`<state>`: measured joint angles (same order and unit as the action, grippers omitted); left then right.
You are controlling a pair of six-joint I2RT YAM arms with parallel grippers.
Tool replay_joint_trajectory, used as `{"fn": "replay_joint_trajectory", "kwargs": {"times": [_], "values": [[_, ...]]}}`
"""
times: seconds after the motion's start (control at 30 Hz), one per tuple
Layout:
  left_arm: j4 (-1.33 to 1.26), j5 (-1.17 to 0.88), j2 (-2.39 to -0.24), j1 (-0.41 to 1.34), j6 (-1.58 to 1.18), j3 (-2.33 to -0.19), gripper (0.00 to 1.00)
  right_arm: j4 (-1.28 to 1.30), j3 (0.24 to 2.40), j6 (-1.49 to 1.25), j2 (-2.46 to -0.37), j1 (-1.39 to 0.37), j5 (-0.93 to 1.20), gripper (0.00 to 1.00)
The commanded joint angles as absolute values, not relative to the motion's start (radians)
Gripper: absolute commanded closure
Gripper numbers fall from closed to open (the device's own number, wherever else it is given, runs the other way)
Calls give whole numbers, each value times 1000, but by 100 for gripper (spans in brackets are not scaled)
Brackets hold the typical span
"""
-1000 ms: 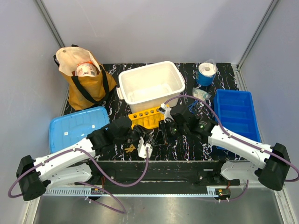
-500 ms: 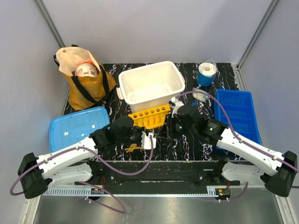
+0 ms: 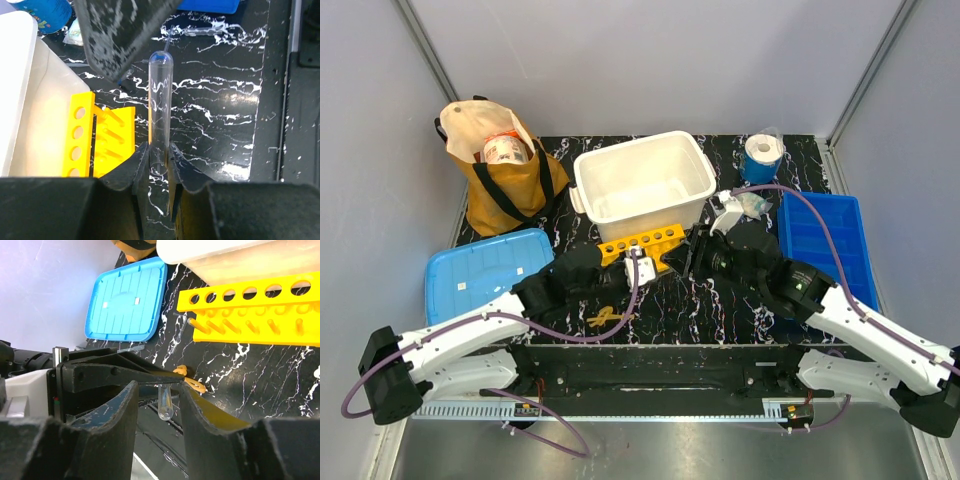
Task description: Organize the chemistry lab equipment
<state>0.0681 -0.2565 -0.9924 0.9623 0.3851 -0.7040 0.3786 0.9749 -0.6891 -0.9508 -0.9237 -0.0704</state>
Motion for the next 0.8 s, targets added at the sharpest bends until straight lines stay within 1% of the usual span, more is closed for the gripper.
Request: {"fn": "replay_joint_trajectory", "kwargs": {"times": [0.0, 0.13, 0.33, 0.4, 0.47, 0.57, 0.63, 0.7, 0.73, 0.77], "values": [[-9, -236, -1006, 966, 233, -778, 87, 302, 989, -675, -953, -927, -89, 56], [-8, -221, -1015, 966, 193, -796, 86, 307, 979, -680, -959, -927, -95, 56], [31, -204, -1040, 965, 155, -827, 86, 336, 974, -678, -959, -927, -129, 63], [40, -203, -1049, 965, 149, -831, 86, 337, 974, -673, -962, -927, -136, 68], [40, -204, -1051, 965, 143, -830, 86, 342, 977, -669, -969, -927, -137, 77], [37, -201, -1049, 965, 137, -824, 86, 342, 980, -664, -976, -927, -146, 84], [41, -195, -1049, 966, 138, -824, 85, 344, 979, -664, -979, -927, -170, 86], [44, -186, -1043, 965, 144, -822, 81, 345, 980, -663, -980, -927, -193, 86], [49, -178, -1037, 965, 147, -821, 77, 344, 983, -658, -983, -927, -207, 86], [51, -167, -1032, 965, 149, -818, 71, 344, 986, -652, -985, -927, -222, 86]]}}
